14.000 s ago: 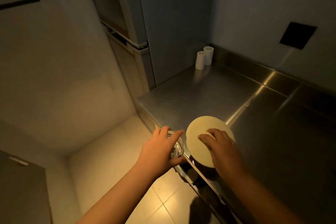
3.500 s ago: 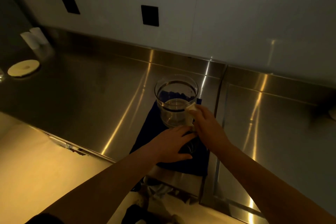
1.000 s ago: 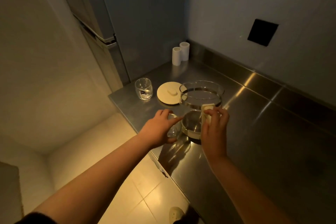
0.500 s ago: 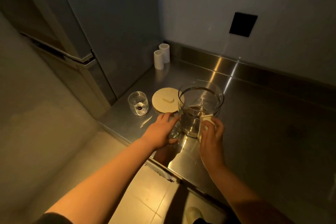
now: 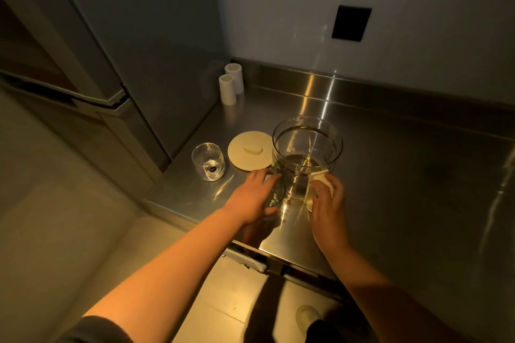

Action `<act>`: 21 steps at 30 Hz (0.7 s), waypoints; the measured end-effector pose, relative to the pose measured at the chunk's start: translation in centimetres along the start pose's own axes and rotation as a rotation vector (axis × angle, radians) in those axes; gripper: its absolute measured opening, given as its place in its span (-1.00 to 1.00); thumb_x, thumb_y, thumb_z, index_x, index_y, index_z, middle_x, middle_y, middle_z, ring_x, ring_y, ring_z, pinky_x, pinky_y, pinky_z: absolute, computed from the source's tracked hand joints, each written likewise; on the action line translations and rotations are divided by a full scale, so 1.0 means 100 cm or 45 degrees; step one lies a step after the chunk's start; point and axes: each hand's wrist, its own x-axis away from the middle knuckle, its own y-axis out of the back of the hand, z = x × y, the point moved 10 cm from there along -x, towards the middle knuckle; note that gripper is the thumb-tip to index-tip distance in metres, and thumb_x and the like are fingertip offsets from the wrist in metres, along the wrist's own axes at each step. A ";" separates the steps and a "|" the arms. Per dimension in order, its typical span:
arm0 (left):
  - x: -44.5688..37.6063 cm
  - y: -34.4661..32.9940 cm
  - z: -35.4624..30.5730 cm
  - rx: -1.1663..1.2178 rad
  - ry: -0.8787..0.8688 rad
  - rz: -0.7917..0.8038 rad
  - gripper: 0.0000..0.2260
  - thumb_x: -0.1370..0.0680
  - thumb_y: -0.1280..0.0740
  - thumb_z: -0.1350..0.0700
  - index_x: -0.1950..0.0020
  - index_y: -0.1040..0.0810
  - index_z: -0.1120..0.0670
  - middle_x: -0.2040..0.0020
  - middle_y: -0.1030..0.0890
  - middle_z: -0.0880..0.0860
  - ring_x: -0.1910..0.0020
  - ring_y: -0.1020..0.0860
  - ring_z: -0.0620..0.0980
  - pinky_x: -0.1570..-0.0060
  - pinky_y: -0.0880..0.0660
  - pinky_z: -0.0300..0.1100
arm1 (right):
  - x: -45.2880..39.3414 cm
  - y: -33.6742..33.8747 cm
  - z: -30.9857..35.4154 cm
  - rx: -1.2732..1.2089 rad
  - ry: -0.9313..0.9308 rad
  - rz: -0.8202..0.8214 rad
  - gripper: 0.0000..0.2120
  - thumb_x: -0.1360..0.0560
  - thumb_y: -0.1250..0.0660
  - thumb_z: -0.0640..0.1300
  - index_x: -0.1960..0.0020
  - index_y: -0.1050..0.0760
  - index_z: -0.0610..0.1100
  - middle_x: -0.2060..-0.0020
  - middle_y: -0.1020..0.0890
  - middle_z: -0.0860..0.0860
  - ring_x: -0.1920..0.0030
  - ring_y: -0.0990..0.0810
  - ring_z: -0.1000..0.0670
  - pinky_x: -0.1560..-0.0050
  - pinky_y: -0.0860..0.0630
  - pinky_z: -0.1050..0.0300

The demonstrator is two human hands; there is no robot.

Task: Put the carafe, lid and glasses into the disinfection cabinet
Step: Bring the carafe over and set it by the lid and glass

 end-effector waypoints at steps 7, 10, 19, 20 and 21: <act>0.002 -0.009 0.003 -0.143 0.008 0.041 -0.28 -0.52 -0.30 -0.11 -0.54 0.01 0.04 -0.53 -0.04 0.11 -0.50 -0.02 0.09 -0.44 -0.12 0.00 | 0.003 0.002 0.006 0.277 -0.012 0.001 -0.54 -0.39 -0.34 -0.26 -0.27 -0.39 -0.07 -0.32 -0.34 -0.13 -0.29 -0.34 -0.14 -0.20 -0.44 -0.08; 0.005 -0.013 0.004 -0.129 0.034 0.108 -0.29 -0.55 -0.25 -0.11 -0.55 0.11 -0.02 -0.56 0.11 0.09 -0.52 0.15 0.08 -0.45 0.05 0.05 | 0.000 0.011 0.020 0.173 0.002 -0.058 -0.65 -0.45 -0.25 -0.22 -0.23 -0.44 -0.13 -0.28 -0.38 -0.14 -0.29 -0.34 -0.13 -0.19 -0.45 -0.14; 0.042 0.046 0.029 -0.201 0.054 -0.119 -0.36 -0.58 -0.15 -0.16 -0.54 0.09 -0.05 -0.56 0.13 0.07 -0.52 0.15 0.06 -0.46 0.01 0.03 | -0.030 0.014 0.128 -0.012 0.256 -0.090 -0.62 -0.41 -0.35 -0.33 -0.20 -0.44 -0.13 -0.27 -0.42 -0.11 -0.28 -0.35 -0.10 -0.21 -0.42 -0.11; 0.049 0.053 0.034 -0.211 0.060 -0.143 -0.37 -0.58 -0.14 -0.17 -0.55 0.09 -0.05 -0.56 0.13 0.07 -0.52 0.15 0.06 -0.45 0.02 0.02 | -0.032 0.010 0.140 -0.021 0.265 -0.061 -0.62 -0.42 -0.34 -0.32 -0.22 -0.43 -0.13 -0.29 -0.41 -0.12 -0.30 -0.35 -0.11 -0.22 -0.41 -0.13; 0.058 0.060 0.040 -0.222 0.069 -0.163 -0.37 -0.58 -0.13 -0.18 -0.55 0.08 -0.06 -0.56 0.12 0.06 -0.52 0.15 0.05 -0.45 0.02 0.00 | -0.034 0.004 0.152 -0.026 0.278 -0.028 -0.62 -0.44 -0.32 -0.31 -0.24 -0.43 -0.14 -0.30 -0.40 -0.13 -0.31 -0.35 -0.14 -0.24 -0.40 -0.15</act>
